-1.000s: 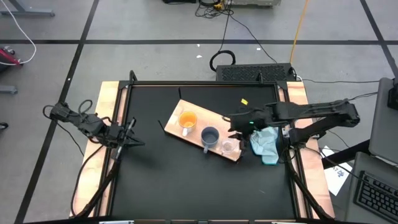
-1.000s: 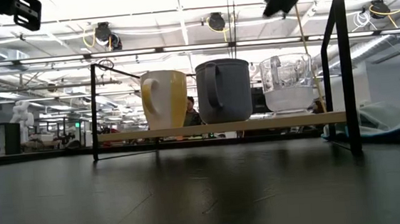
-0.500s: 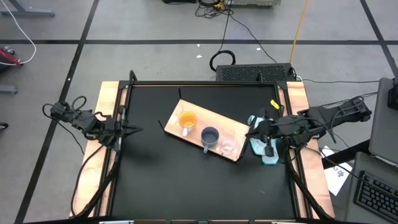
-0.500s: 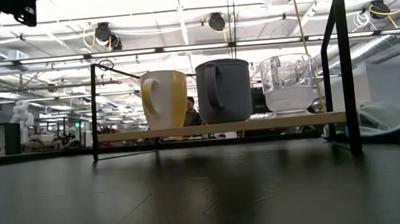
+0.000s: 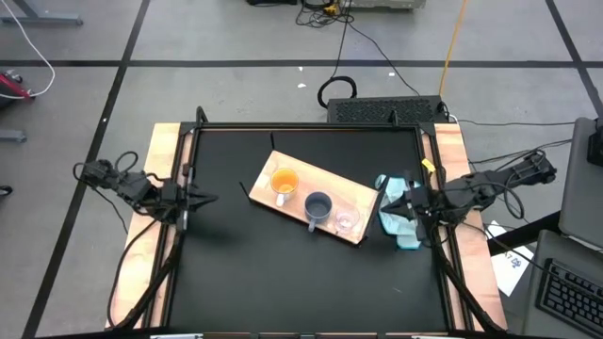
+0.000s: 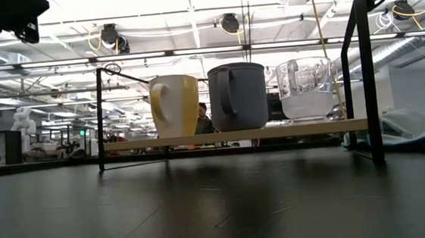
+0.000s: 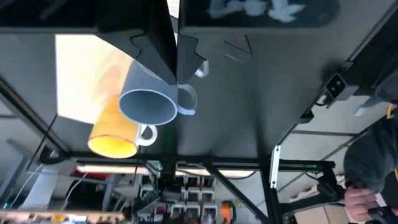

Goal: Stack small to large cups/mugs on shelf
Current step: Return to Home Position

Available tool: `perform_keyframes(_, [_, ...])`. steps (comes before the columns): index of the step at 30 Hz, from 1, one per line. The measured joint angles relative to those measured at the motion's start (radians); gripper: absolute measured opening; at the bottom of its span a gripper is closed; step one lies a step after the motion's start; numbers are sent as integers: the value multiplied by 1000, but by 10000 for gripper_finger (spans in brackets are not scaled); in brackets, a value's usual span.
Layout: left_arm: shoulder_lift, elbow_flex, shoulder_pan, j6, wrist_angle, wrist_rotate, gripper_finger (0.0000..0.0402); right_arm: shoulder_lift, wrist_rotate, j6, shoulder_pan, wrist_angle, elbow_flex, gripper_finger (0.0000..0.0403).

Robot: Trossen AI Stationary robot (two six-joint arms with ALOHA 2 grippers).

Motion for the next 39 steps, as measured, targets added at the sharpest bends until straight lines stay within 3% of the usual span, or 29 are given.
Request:
perform_keyframes(8, [-2,-31,19,-19,41,-49,0,-127,17,-78,-2,90,-81,0])
perform_keyframes(13, [-10,-31,51,-29,17,-13,0,-178,31,-81,-3,83,-108,0])
perform_keyframes(20, [-9,-31,80,-84,-17,64,0,-210,27,-79,-3,84,-140,0])
perform_keyframes(30, [-9,-46,143,-104,-11,42,0,-227,22,-108,-56,270,-267,0])
perform_keyframes(36, [-9,-46,187,-83,-9,121,0,-227,-149,-143,-101,297,-269,0])
perform_keyframes(39, [-9,-46,203,-79,-10,127,0,-227,-147,-144,-104,312,-269,0])
